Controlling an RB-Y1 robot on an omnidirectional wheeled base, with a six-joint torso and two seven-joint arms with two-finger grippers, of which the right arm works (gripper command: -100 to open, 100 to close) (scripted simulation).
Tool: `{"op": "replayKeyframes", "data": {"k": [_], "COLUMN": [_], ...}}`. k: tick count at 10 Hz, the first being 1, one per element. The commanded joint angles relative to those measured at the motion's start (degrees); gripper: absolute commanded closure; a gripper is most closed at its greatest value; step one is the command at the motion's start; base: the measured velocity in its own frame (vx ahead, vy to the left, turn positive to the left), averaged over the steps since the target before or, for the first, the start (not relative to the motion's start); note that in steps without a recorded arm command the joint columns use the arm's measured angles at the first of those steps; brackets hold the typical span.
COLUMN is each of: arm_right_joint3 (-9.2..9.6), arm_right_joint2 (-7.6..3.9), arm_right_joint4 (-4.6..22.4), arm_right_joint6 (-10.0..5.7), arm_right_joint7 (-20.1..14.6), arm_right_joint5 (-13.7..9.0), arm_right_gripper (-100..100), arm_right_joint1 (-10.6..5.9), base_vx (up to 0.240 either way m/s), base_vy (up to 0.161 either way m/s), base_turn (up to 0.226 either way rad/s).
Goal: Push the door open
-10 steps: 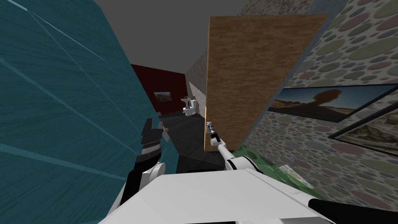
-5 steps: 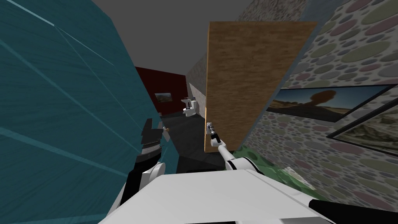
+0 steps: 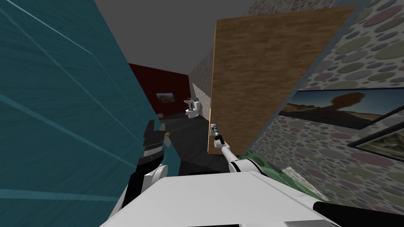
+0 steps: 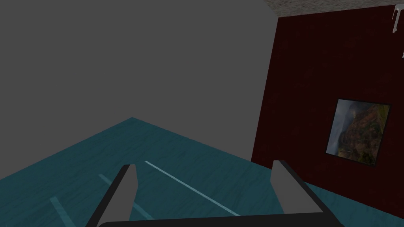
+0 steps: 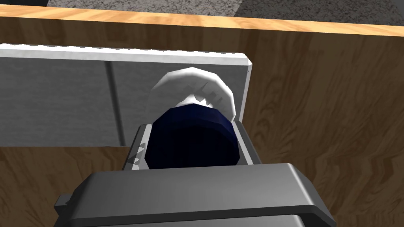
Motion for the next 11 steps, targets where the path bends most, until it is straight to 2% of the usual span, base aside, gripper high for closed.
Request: {"op": "replayKeyframes", "data": {"k": [1,5,6,7,9,10,11], "arm_right_joint3": [-0.9,-2.37,-1.67,-1.67,-1.0,-0.68,-0.26], "arm_right_joint2": [-0.96,0.04,-1.17,-1.17,-1.7,-1.57,-0.96], "arm_right_joint4": [1.67,2.73,3.18,3.18,3.47,3.61,3.79], "arm_right_joint6": [-1.43,-2.53,-2.53,-2.53,-2.81,-2.95,-3.13], "arm_right_joint7": [0.9,5.54,5.65,5.65,6.73,7.25,7.95], "arm_right_joint5": [-1.06,-5.33,-5.85,-5.85,-7.38,-8.11,-9.09], "arm_right_gripper": [100,100,-100,-100,-100,-100,-100], "arm_right_joint1": [-1.29,-2.21,-2.36,-2.36,-2.62,-2.74,-2.91], "base_vx": [0.134,0.137,-0.03,-0.125,-0.175,-0.2,-0.201], "base_vy": [0.025,0.021,-0.052,-0.074,-0.094,-0.071,-0.043], "base_turn": [-0.022,-0.064,-0.041,-0.007,-0.021,-0.027,-0.023]}}
